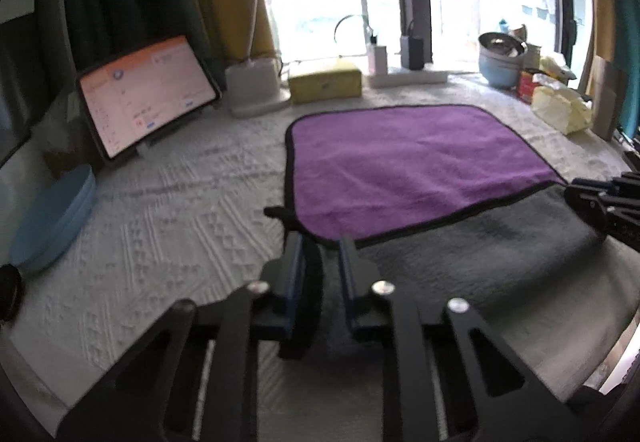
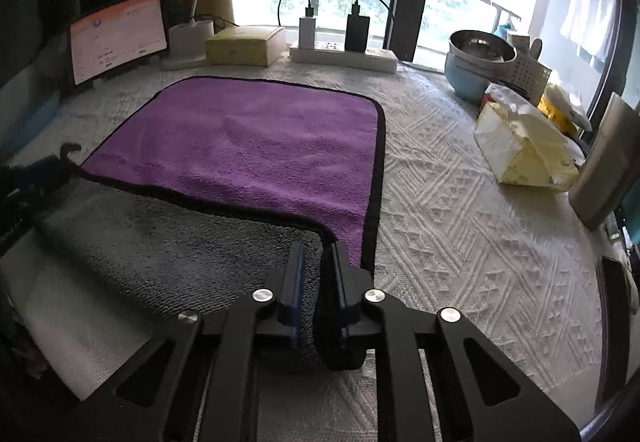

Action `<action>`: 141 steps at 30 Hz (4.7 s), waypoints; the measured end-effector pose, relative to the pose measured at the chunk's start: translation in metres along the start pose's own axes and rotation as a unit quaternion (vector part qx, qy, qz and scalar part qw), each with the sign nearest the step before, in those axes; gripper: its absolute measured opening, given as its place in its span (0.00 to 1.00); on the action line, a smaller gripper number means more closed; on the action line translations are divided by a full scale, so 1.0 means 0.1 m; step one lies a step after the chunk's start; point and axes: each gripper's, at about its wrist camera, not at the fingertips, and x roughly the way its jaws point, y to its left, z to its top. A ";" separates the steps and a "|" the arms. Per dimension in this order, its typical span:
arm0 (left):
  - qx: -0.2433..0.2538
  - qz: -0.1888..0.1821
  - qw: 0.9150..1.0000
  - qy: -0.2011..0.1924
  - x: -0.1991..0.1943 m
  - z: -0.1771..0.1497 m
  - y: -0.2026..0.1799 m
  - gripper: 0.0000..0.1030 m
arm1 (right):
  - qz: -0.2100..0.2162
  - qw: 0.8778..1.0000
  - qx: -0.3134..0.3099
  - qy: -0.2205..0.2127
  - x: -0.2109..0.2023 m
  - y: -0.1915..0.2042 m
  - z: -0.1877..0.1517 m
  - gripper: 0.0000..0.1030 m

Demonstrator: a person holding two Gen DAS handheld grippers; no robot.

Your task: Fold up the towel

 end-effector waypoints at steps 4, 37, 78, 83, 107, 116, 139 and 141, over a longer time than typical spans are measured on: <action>-0.006 -0.027 1.000 0.007 0.00 -0.03 0.00 0.08 | 0.004 1.000 -0.009 -0.004 -0.06 0.05 -0.04 0.09; -0.068 -0.072 0.993 -0.058 -0.33 0.69 0.24 0.04 | 0.030 0.993 0.037 -0.104 -0.59 -0.19 0.48 0.08; -0.065 -0.078 0.993 -0.063 0.84 1.50 0.41 0.04 | 0.017 0.994 0.037 -0.105 0.42 -0.40 1.49 0.08; -0.061 -0.077 0.994 -0.047 1.11 1.53 0.41 0.04 | 0.015 0.995 0.043 -0.093 0.65 -0.44 1.53 0.08; -0.088 -0.083 0.991 0.062 1.93 1.41 0.44 0.05 | 0.001 0.998 0.065 0.001 1.39 -0.55 1.43 0.08; -0.086 -0.070 0.988 0.110 2.09 1.39 0.42 0.08 | -0.004 0.997 0.072 0.023 1.48 -0.57 1.40 0.09; -0.075 -0.047 0.992 0.086 1.70 1.45 0.42 0.83 | 0.024 0.995 0.088 0.037 1.49 -0.60 1.39 0.55; -0.080 -0.055 0.992 0.084 1.63 1.44 0.41 0.85 | 0.020 0.995 0.088 0.030 1.44 -0.60 1.38 0.66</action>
